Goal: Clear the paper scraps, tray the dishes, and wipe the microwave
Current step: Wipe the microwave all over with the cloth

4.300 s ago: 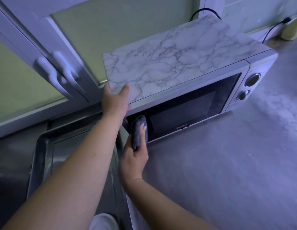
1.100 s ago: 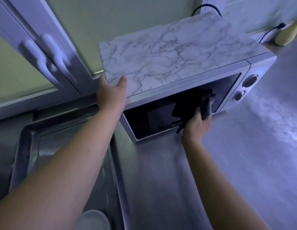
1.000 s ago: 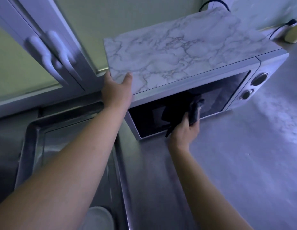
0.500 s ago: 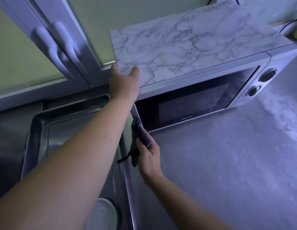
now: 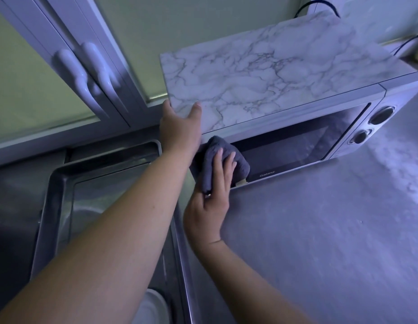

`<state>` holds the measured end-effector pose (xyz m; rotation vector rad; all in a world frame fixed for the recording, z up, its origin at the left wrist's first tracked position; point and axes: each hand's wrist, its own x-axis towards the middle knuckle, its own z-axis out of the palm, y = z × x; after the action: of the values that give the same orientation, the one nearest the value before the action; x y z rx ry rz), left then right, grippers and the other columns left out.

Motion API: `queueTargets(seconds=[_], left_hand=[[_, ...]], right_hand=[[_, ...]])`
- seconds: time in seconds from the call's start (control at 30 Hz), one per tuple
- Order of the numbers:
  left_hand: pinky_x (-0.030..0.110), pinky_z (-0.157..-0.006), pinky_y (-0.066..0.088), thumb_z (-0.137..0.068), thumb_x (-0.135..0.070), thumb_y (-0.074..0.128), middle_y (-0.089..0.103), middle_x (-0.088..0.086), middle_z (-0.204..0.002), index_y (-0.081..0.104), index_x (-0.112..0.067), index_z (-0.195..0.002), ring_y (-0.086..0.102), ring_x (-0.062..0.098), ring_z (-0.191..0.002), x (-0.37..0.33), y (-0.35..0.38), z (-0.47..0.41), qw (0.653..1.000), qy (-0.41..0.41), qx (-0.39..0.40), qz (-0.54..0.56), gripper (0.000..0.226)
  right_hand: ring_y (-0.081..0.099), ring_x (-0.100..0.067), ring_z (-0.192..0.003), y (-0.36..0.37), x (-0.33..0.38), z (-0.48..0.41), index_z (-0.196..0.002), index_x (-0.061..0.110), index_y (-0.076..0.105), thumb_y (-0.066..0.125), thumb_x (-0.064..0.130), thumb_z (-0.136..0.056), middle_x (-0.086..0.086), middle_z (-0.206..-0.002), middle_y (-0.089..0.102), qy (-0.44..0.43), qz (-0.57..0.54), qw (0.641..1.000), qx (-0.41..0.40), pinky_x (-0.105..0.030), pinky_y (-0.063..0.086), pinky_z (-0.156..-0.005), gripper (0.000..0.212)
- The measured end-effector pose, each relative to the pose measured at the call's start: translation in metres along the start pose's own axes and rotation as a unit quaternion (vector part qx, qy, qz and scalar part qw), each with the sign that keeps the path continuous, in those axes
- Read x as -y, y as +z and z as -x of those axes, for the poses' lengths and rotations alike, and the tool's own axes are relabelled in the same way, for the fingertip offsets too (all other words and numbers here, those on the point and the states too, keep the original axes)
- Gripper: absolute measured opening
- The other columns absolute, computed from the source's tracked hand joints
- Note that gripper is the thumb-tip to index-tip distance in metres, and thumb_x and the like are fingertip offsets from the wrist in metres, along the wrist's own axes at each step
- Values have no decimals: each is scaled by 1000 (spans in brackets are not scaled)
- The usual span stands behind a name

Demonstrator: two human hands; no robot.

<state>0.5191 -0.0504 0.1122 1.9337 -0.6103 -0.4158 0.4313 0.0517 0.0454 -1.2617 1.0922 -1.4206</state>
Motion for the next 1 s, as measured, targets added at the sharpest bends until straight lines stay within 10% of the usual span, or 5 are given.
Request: queueTargets(seconds=[0.37, 0.63, 0.77, 0.87, 1.0], left_hand=[[39, -107, 45, -90, -47, 64, 56, 5, -141, 43, -15, -145, 55, 23, -126, 1, 0, -1, 1000, 2, 0, -6, 66], [41, -107, 45, -89, -49, 63, 55, 2, -142, 43, -18, -145, 55, 23, -128, 3, -1, 0, 1000, -2, 2, -3, 68], [42, -106, 46, -88, -50, 62, 57, 1, -140, 44, -18, -144, 56, 23, -125, 1, -2, 2, 1000, -2, 5, -5, 67], [42, -107, 45, -88, -50, 62, 56, 2, -141, 42, -18, -145, 55, 24, -127, -2, -3, 3, 1000, -3, 7, -7, 69], [42, -108, 44, -87, -52, 60, 55, 4, -142, 42, -19, -146, 54, 26, -128, -2, -4, 2, 1000, -3, 4, -23, 70]], right_hand=[[18, -30, -152, 25, -74, 45, -148, 17, 39, 39, 0, -79, -6, -161, 24, 22, 37, 999, 5, -36, 14, -124, 71], [46, -10, -138, 4, -89, 50, -123, 41, 59, 46, -17, -91, 4, -150, 49, 333, -128, 934, -34, -41, 35, -118, 68], [65, 1, -109, -6, -73, 28, -124, 33, 65, 48, -2, -99, 17, -121, 70, 377, -213, 898, -76, -20, 54, -85, 47], [65, -22, -116, -32, -72, 9, -119, 31, 67, 54, 8, -100, -2, -121, 71, 455, -214, 862, -66, -46, 51, -103, 33], [67, -28, -112, -101, -71, -26, -121, 28, 68, 55, 13, -100, -8, -117, 73, 415, -165, 894, -17, -50, 51, -102, 29]])
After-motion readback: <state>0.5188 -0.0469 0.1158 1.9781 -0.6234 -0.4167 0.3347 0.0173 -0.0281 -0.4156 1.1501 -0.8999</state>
